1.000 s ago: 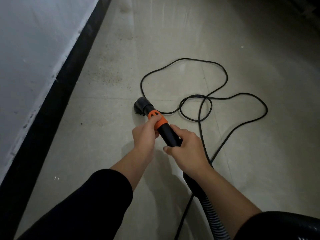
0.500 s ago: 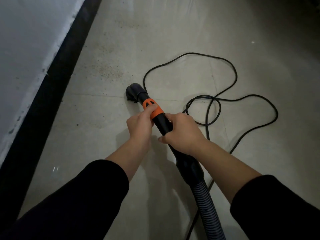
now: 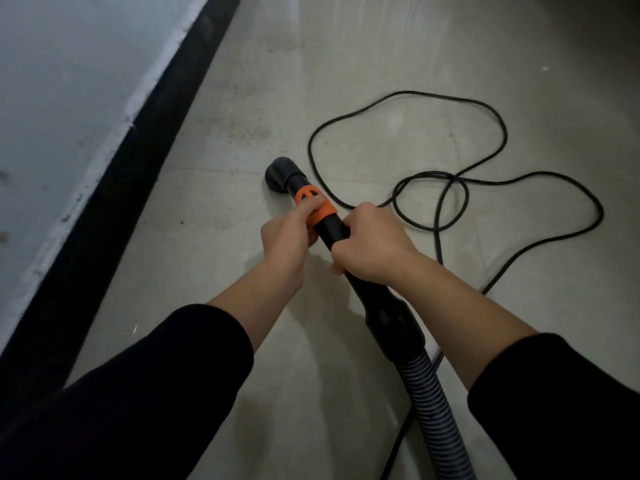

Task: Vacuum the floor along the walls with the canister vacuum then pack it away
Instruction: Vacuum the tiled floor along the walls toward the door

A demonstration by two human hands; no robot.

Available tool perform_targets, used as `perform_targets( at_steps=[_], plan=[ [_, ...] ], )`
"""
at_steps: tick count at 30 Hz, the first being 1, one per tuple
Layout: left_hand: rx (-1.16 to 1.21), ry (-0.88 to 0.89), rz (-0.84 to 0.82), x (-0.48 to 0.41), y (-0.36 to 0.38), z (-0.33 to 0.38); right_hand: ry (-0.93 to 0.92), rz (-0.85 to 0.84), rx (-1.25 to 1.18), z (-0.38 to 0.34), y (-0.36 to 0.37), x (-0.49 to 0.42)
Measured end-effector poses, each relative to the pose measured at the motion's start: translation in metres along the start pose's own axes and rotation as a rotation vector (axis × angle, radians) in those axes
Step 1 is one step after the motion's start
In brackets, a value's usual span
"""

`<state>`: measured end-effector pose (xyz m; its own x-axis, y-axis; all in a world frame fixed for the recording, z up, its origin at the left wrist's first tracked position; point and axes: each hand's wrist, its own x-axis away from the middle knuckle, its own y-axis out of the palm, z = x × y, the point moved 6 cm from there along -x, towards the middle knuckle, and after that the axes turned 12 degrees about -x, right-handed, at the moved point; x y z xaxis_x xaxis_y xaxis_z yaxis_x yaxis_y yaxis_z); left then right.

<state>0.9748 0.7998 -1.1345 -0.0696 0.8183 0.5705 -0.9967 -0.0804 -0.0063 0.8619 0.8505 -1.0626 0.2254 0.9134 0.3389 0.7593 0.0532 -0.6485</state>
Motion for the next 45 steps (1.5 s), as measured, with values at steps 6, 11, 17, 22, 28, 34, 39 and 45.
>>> perform_targets(
  at_steps=[6, 11, 17, 22, 28, 34, 39, 45],
  plan=[
    [0.015, -0.026, -0.029, 0.016, -0.018, -0.002, 0.011, -0.055, 0.026, -0.016, 0.001, 0.017],
    [0.026, -0.053, -0.015, 0.029, -0.025, -0.004, 0.017, -0.079, 0.049, -0.024, 0.000, 0.029],
    [0.042, -0.062, -0.001, 0.038, -0.036, 0.001, 0.023, -0.111, 0.043, -0.031, 0.003, 0.034],
    [0.036, -0.065, 0.021, 0.039, -0.049, 0.000, 0.009, -0.142, 0.057, -0.037, 0.011, 0.034],
    [0.045, -0.063, 0.053, 0.038, -0.069, 0.000, -0.016, -0.184, 0.068, -0.048, 0.024, 0.035],
    [0.077, -0.059, 0.091, 0.039, -0.086, 0.003, -0.026, -0.205, 0.064, -0.060, 0.038, 0.034],
    [0.089, -0.060, 0.128, 0.034, -0.097, 0.005, -0.034, -0.214, 0.042, -0.068, 0.048, 0.031],
    [0.084, -0.048, 0.162, 0.031, -0.110, 0.005, -0.050, -0.229, 0.020, -0.070, 0.060, 0.027]
  ],
)
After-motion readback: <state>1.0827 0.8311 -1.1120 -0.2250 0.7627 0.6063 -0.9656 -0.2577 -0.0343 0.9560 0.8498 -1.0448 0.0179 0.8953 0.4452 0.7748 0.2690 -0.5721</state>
